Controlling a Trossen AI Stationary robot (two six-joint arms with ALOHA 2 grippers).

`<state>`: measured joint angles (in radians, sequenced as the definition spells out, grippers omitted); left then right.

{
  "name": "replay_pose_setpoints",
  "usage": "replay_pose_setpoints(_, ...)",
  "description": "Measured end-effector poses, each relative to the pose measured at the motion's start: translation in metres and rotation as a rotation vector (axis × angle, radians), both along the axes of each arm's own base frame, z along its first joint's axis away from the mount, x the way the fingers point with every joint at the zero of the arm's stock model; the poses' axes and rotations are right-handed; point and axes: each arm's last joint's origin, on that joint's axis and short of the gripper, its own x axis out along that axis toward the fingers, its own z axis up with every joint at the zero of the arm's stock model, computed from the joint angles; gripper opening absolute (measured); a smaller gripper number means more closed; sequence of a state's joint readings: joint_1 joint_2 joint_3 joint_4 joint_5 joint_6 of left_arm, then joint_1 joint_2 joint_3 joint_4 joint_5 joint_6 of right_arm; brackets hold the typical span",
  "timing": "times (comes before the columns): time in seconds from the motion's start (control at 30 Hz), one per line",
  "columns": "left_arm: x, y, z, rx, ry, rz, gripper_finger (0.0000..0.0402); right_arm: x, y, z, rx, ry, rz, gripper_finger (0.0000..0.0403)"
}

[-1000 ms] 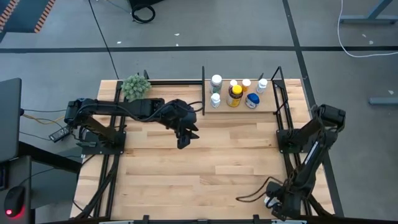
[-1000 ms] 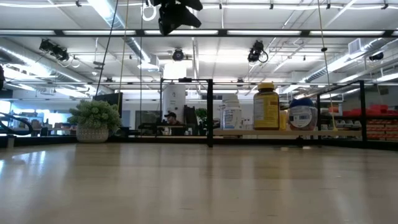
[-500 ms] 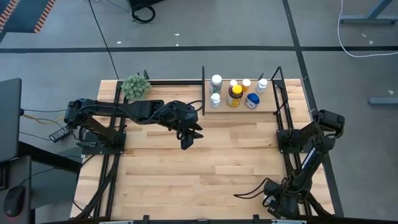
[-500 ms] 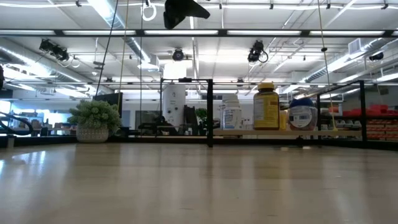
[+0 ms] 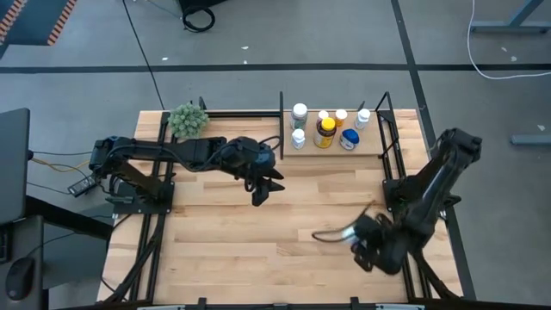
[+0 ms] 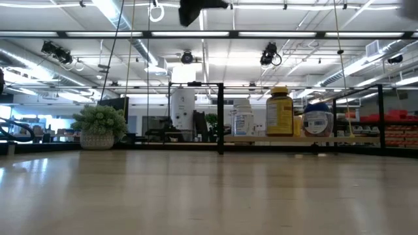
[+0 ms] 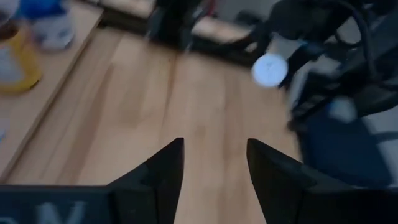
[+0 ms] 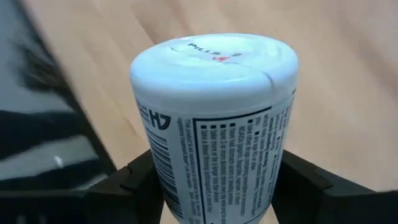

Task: Pick and place medicine bottles onto shelf by color
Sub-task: Put the white pill bottle on the shelf

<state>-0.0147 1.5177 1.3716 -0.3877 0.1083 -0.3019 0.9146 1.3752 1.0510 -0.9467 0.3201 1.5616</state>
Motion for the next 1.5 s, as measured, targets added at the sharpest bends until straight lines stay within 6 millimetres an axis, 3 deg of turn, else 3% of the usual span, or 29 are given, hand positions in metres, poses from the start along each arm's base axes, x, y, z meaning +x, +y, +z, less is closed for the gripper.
replay_pose_setpoints(0.1, 0.005, -0.002, 0.011, -0.041, -0.130, -0.074, 0.0200, 0.017, -0.018, 0.035, -0.052, -0.126, 0.105, 0.0231)
replay_pose_setpoints(0.27, 0.010, -0.004, 0.025, -0.011, -0.290, -0.136, 0.0248, 0.050, -0.050, 0.076, -0.156, -0.238, 0.214, 0.0231)
replay_pose_setpoints(0.47, 0.012, -0.003, 0.029, 0.009, -0.342, -0.138, 0.0291, 0.078, -0.098, 0.101, -0.219, -0.285, 0.164, 0.0231)
replay_pose_setpoints(0.6, 0.012, -0.001, 0.029, 0.034, -0.343, -0.137, 0.0304, 0.096, -0.120, 0.101, -0.179, -0.300, 0.195, 0.0229)
replay_pose_setpoints(0.83, 0.014, 0.019, 0.015, 0.094, -0.241, -0.060, 0.0307, 0.122, -0.130, 0.096, -0.185, -0.368, 0.262, 0.0229)
replay_pose_setpoints(1.0, 0.012, 0.028, 0.010, 0.047, -0.200, -0.111, 0.0307, 0.124, -0.133, 0.095, -0.188, -0.369, 0.251, 0.0229)
replay_pose_setpoints(1.17, 0.013, 0.025, 0.013, 0.020, -0.224, -0.172, 0.0307, 0.125, -0.140, 0.095, -0.184, -0.361, 0.234, 0.0229)
replay_pose_setpoints(1.5, 0.017, 0.025, 0.011, 0.059, -0.236, -0.117, 0.0307, 0.128, -0.149, 0.096, -0.170, -0.378, 0.216, 0.0229)
